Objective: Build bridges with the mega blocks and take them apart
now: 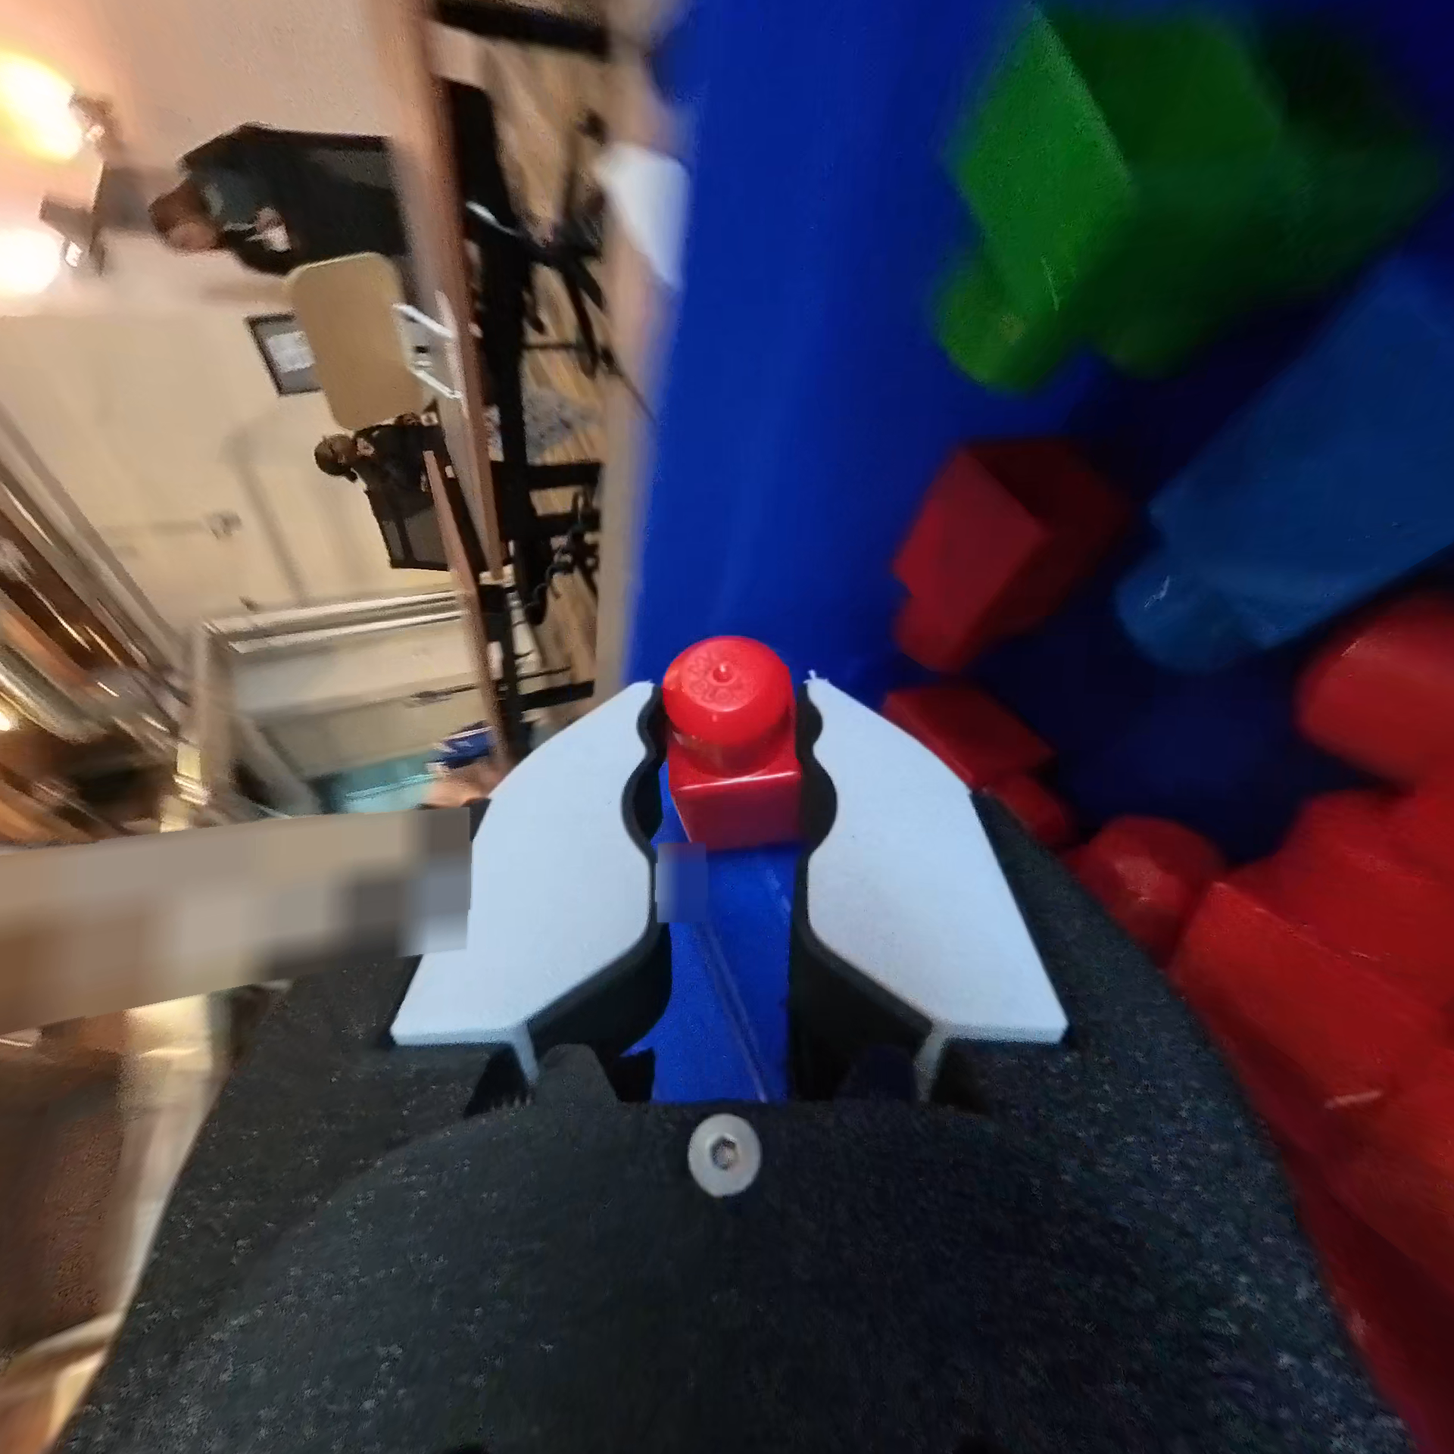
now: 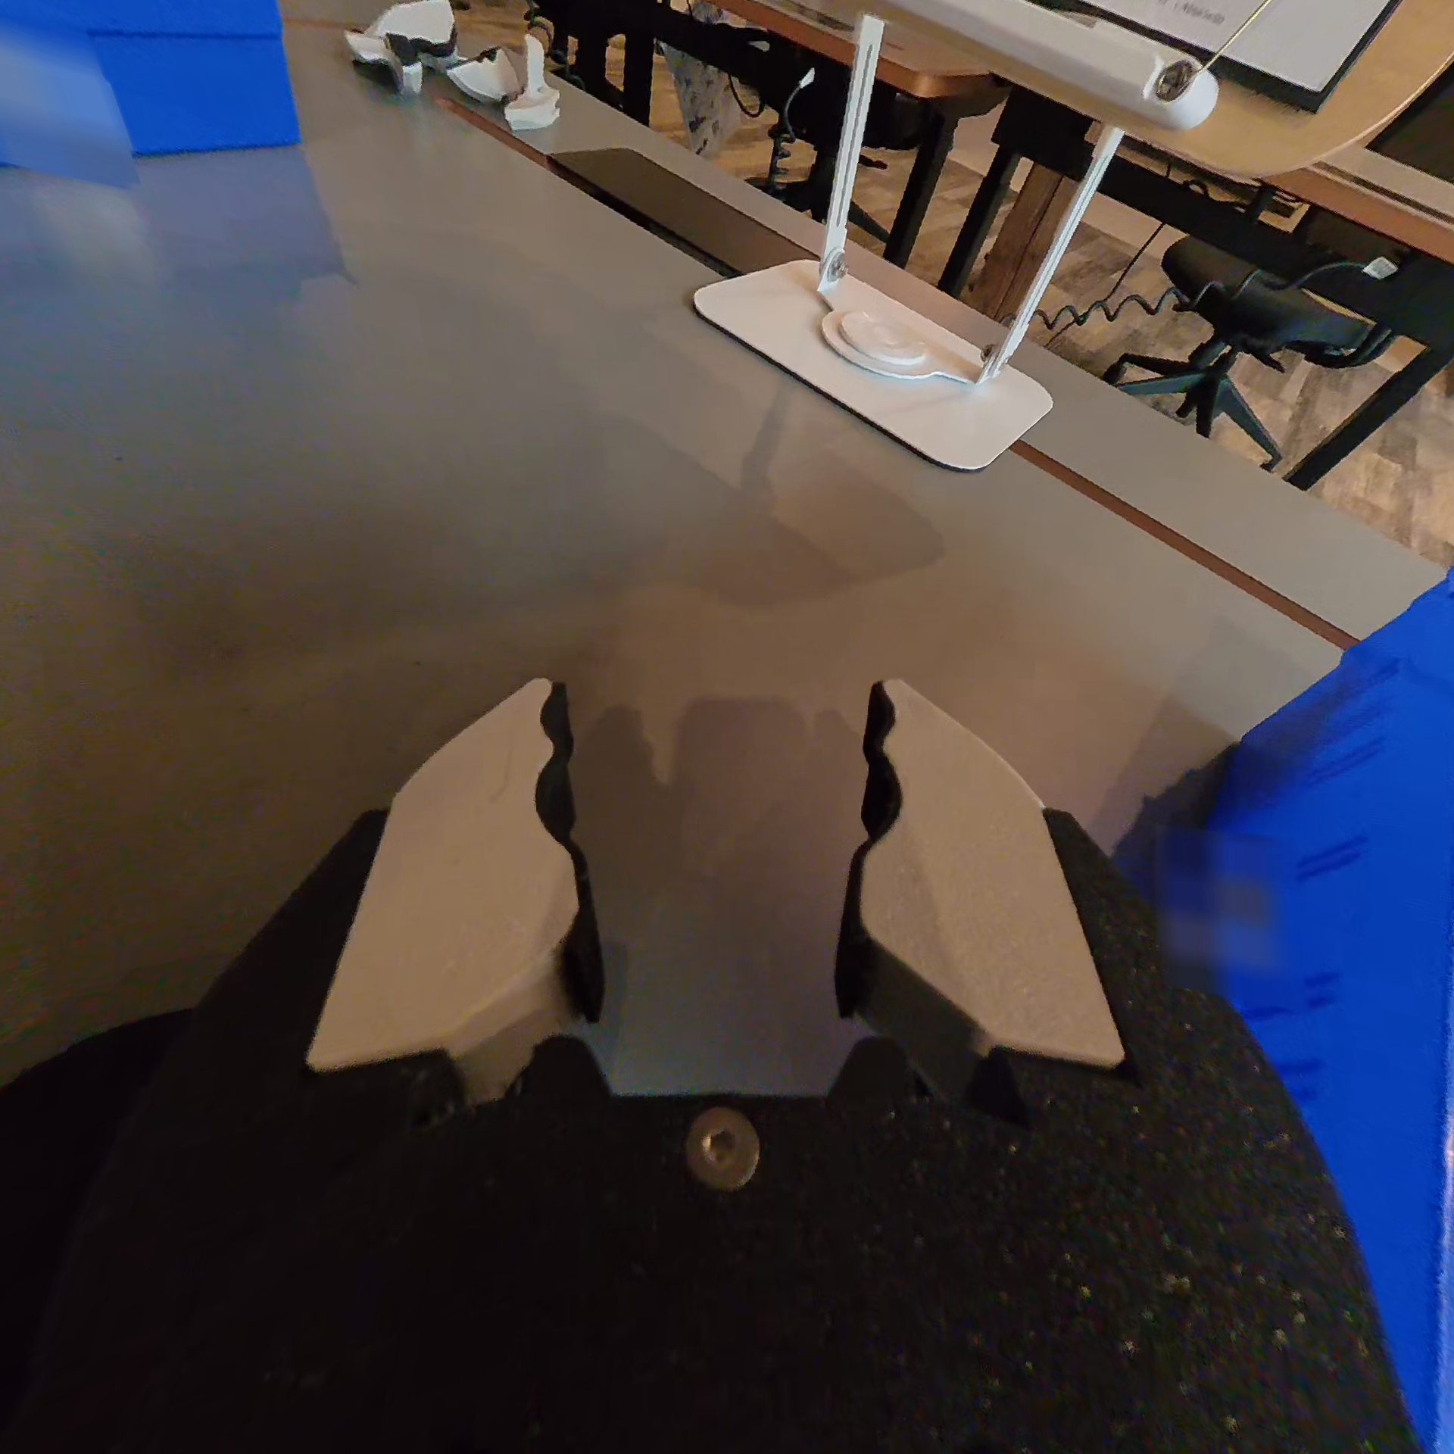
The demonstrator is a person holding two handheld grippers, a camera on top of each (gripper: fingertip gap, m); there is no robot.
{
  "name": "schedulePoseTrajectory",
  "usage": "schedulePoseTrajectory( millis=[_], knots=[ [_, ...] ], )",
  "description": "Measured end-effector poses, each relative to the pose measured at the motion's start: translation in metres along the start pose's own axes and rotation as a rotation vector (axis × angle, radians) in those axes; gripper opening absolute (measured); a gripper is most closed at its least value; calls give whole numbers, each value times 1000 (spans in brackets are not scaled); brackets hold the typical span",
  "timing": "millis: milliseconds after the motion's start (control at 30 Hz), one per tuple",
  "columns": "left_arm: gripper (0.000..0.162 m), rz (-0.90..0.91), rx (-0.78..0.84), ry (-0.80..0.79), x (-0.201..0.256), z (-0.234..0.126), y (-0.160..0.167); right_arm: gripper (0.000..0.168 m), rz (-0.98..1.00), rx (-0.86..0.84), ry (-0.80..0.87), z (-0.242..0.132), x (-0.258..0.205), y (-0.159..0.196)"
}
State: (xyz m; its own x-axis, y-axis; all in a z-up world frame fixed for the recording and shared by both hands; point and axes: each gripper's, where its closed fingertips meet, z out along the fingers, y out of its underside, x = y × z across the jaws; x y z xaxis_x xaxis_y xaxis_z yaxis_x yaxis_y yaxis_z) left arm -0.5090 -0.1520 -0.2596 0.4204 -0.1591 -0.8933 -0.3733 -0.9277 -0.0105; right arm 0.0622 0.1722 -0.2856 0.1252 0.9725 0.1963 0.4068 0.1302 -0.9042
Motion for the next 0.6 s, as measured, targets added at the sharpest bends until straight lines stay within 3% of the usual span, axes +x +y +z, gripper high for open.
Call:
schedulePoseTrajectory(
  millis=[133, 267, 467, 600],
  knots=[
    [31, -333, 205, 1, -27, -51, -28, 72, -14, -6, -19, 1, -5, 0],
    [31, -578, 481, 83, -37, -115, -79, 72, -17, 9, -35, 0, -9, -4],
    [31, -763, 867, 262, -23, -213, -164, 71, 7, 47, -65, -2, -13, -10],
    [31, -747, 1087, 433, 9, -270, -215, 71, 14, 53, -81, -1, -16, -11]
  ],
)
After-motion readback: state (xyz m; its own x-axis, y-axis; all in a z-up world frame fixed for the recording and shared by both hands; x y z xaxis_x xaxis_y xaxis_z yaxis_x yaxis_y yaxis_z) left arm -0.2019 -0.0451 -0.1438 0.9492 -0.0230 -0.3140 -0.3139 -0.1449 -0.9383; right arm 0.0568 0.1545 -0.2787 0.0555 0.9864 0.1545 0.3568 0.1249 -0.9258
